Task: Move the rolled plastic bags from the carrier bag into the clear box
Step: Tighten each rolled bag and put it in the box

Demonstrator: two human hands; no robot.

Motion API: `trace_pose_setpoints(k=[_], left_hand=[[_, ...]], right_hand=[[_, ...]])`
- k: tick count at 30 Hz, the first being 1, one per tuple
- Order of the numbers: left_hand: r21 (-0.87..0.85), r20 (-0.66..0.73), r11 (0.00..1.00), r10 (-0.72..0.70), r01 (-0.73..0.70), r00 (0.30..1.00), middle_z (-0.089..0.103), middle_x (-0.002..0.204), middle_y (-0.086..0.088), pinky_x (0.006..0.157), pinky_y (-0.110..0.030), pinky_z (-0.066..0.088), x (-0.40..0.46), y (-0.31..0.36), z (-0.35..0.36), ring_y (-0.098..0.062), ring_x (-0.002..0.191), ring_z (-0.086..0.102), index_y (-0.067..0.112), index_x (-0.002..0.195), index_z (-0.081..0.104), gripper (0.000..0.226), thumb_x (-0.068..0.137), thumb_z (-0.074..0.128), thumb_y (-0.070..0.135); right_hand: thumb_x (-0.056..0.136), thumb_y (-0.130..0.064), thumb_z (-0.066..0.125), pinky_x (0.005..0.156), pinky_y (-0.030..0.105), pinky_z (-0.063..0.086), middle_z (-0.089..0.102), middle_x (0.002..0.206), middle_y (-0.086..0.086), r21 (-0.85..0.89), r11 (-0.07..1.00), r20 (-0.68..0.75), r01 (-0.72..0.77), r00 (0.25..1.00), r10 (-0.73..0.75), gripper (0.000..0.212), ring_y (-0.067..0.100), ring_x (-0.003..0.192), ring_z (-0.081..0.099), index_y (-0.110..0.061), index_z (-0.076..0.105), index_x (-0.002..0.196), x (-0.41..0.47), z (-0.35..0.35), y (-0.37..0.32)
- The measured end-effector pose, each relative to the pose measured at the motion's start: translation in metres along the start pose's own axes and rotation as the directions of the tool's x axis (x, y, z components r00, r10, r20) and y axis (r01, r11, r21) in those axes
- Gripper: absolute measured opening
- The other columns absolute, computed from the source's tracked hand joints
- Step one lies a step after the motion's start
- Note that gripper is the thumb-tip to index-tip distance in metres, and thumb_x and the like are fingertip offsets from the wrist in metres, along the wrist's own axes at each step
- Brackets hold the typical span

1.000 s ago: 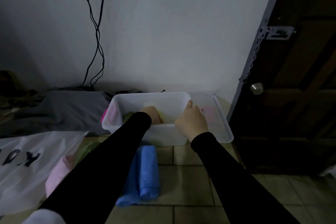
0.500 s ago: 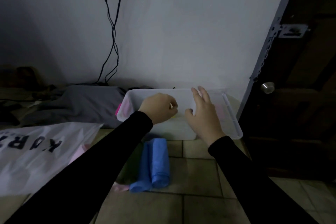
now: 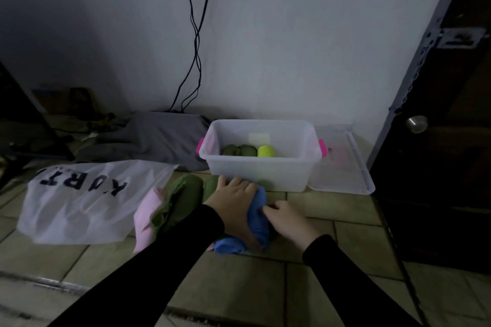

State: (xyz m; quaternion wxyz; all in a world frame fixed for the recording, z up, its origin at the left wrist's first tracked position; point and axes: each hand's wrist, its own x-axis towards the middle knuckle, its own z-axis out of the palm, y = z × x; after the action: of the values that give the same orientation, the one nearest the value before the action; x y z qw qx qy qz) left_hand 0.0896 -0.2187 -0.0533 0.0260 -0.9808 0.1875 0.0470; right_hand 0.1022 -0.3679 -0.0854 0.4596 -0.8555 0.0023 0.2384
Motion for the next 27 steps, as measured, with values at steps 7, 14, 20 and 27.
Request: trace_pose_setpoints(k=[7,14,20,27], left_hand=[[-0.177,-0.171,0.981,0.054,-0.085,0.984,0.035,0.127,0.005,0.105,-0.037,0.032,-0.007,0.015,-0.022,-0.019,0.114,0.039,0.036,0.133,0.028,0.104,0.046,0.073,0.073],[-0.294,-0.357,0.929,0.114,-0.227,0.927,0.024,0.142,0.001,0.112,-0.042,0.030,-0.001,0.023,-0.050,-0.022,0.135,0.026,0.040,0.137,0.016,0.113,0.044,0.073,0.068],[-0.214,-0.449,0.942,0.140,-0.258,0.882,0.034,0.132,0.000,0.105,-0.040,0.036,0.006,0.023,-0.058,-0.022,0.127,0.036,0.032,0.135,0.023,0.110,0.043,0.073,0.065],[-0.190,-0.459,0.959,0.103,-0.211,0.882,0.029,0.140,-0.001,0.109,-0.037,0.033,0.002,0.009,-0.050,-0.020,0.130,0.033,0.035,0.140,0.012,0.117,0.045,0.069,0.070]], right_hand=[[0.093,-0.047,0.049,0.078,0.030,0.057,0.070,0.109,0.009,0.598,0.801,-0.031,0.028,0.999,-0.012,0.038,0.022,0.097,0.067,-0.016,0.062,0.111,-0.012,-0.007,-0.005],[0.095,-0.044,0.044,0.070,0.032,0.058,0.073,0.099,0.013,0.925,0.380,0.065,0.019,0.976,-0.206,0.042,0.022,0.083,0.071,-0.012,0.066,0.108,-0.036,-0.030,-0.035],[0.097,-0.031,0.050,0.084,0.043,0.055,0.069,0.105,0.014,0.702,0.656,-0.300,0.278,0.950,-0.083,0.022,0.024,0.092,0.066,-0.012,0.062,0.098,-0.033,-0.053,-0.041],[0.098,-0.033,0.048,0.074,0.040,0.051,0.066,0.090,0.014,0.440,0.771,-0.596,0.461,0.792,-0.133,0.030,0.029,0.084,0.063,-0.006,0.059,0.094,-0.029,-0.073,-0.050]])
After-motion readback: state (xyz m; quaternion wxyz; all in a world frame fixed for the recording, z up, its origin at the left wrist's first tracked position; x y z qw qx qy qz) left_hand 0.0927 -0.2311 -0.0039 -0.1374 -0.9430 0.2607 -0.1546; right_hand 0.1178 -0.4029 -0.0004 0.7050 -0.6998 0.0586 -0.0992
